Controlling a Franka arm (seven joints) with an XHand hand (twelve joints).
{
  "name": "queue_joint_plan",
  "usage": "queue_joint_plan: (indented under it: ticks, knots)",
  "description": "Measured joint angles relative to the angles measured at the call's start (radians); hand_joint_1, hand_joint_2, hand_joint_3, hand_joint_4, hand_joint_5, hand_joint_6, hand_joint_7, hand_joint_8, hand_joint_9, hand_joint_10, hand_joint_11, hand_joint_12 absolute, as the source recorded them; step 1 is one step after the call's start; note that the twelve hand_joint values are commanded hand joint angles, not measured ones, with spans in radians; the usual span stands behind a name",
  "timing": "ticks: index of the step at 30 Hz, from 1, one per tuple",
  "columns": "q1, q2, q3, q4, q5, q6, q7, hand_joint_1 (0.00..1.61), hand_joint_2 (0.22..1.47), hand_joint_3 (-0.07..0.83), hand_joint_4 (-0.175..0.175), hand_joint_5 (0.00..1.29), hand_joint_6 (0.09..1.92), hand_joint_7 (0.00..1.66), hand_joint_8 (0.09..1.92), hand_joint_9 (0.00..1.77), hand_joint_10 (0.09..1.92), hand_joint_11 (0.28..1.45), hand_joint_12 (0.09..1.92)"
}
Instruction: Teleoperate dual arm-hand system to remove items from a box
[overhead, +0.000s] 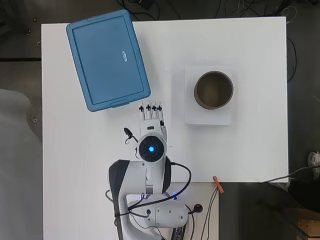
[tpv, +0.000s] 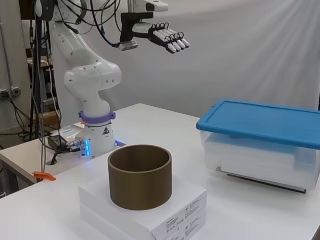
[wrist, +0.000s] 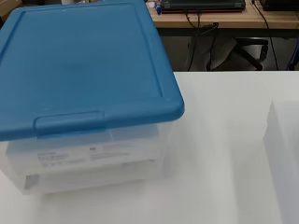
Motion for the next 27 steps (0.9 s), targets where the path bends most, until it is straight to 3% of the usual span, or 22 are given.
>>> queue_joint_plan:
  ticks: [6, 10, 13, 18, 22, 27]
  knots:
    - [0.005, -0.188, 0.008, -0.193, 0.026, 0.026, -0.016, 0.26, 0.93, -0.013, -0.004, 0.3, 0.09, 0.32, 0.09, 0.37, 0.09, 0.43, 0.09]
    - [0.023, -0.157, 0.087, -0.21, 0.077, 0.076, -0.042, 0.27, 0.92, -0.012, -0.023, 0.25, 0.09, 0.32, 0.09, 0.37, 0.09, 0.43, 0.09]
    - [0.036, -0.064, 0.194, -0.178, 0.12, 0.107, -0.022, 0.26, 0.91, -0.011, -0.02, 0.18, 0.09, 0.29, 0.09, 0.36, 0.09, 0.44, 0.09]
    - [0.032, 0.093, 0.217, -0.122, 0.119, 0.164, -0.013, 0.31, 0.9, -0.009, -0.004, 0.17, 0.09, 0.26, 0.09, 0.33, 0.09, 0.43, 0.09]
    - [0.019, 0.286, 0.168, -0.073, 0.04, 0.244, -0.048, 0.41, 0.79, -0.02, 0.008, 0.1, 0.09, 0.17, 0.09, 0.29, 0.09, 0.42, 0.09]
    - [0.013, 0.456, 0.125, -0.037, -0.092, 0.393, -0.165, 0.49, 0.74, -0.029, 0.015, 0.1, 0.09, 0.15, 0.09, 0.29, 0.09, 0.42, 0.09]
